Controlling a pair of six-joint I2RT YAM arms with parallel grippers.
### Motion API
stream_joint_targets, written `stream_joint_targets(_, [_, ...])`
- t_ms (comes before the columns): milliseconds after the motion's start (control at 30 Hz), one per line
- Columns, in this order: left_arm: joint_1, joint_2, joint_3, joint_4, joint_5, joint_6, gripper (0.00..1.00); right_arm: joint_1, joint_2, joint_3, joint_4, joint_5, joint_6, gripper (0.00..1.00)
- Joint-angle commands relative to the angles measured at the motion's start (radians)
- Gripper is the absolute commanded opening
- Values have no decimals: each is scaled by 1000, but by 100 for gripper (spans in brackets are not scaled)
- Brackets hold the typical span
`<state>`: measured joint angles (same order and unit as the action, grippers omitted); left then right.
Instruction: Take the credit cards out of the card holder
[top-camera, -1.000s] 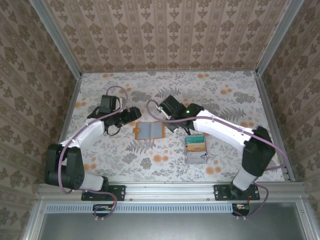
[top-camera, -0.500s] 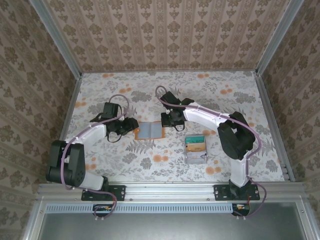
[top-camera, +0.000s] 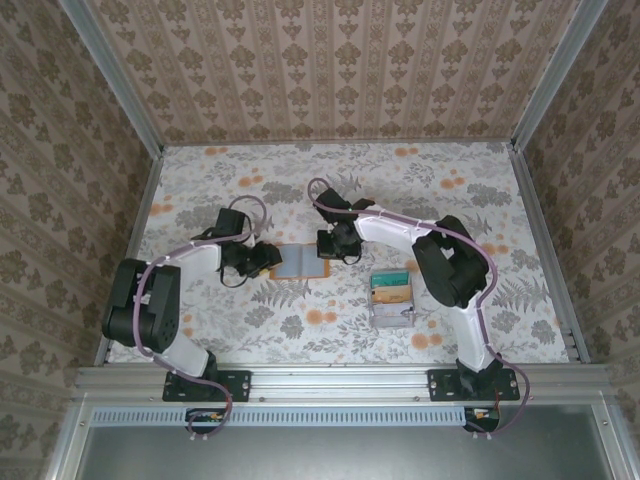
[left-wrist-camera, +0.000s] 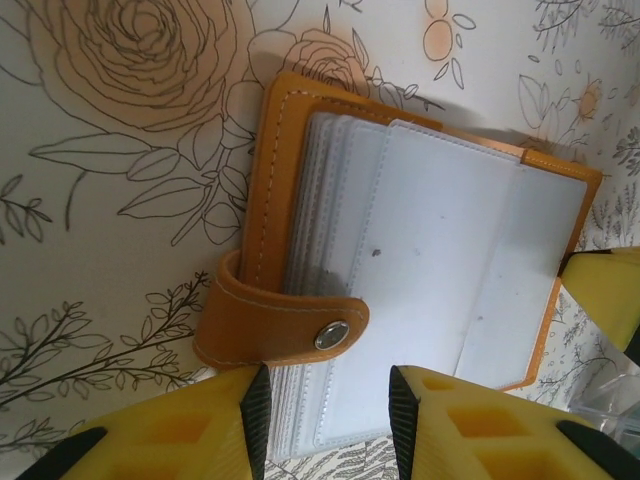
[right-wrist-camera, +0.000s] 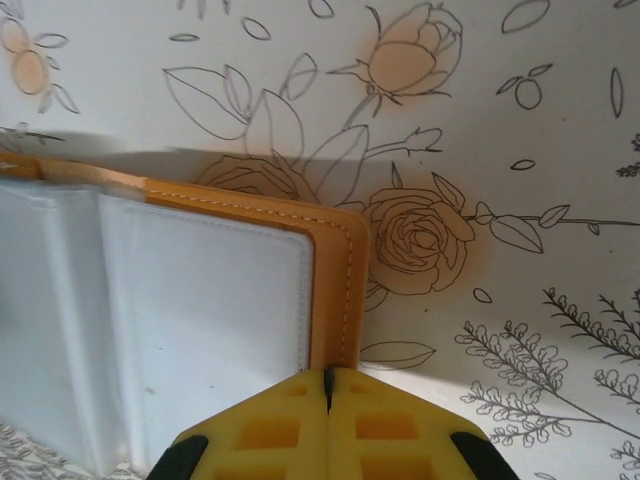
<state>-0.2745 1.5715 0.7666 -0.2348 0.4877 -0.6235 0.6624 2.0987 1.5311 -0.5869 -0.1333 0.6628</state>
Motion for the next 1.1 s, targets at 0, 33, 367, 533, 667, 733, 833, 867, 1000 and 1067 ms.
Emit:
stream_joint_targets(0, [-13,17,31,0,12,33,39,-1,25,20,-49,3,18,0])
stream_joint_targets(33, [-15,21,33,-3,6,34,39,-1,25,13,-44,1,18,0])
stream_joint_targets(367, [-51,31,57,-11,7,49,39,-1,30,10,-41,-8,20,0])
stream_joint_targets(533, [-59,46,62,-27,-2,58,39,-1,30,10,-42,-14,23,0])
stream_joint_targets(667, [-63,46,68,-43,-24,62,39,-1,29,8,-43,-15,22,0])
stream_joint_targets(733, [-65,40,69,-55,-47,61,39,-1,29,8,-43,-15,23,0])
stream_joint_targets(833, [-64,29,64,-64,-75,60,39,-1,29,8,-42,-17,23,0])
stream_joint_targets(867, [-64,26,63,-66,-80,59,39,-1,30,8,-41,-18,23,0])
stream_joint_targets(1000, [-63,23,66,-80,-101,61,39,-1,31,8,-42,-19,23,0])
stream_joint_targets(1067, [-64,30,69,-82,-97,62,39,-1,32,9,-41,-19,24,0])
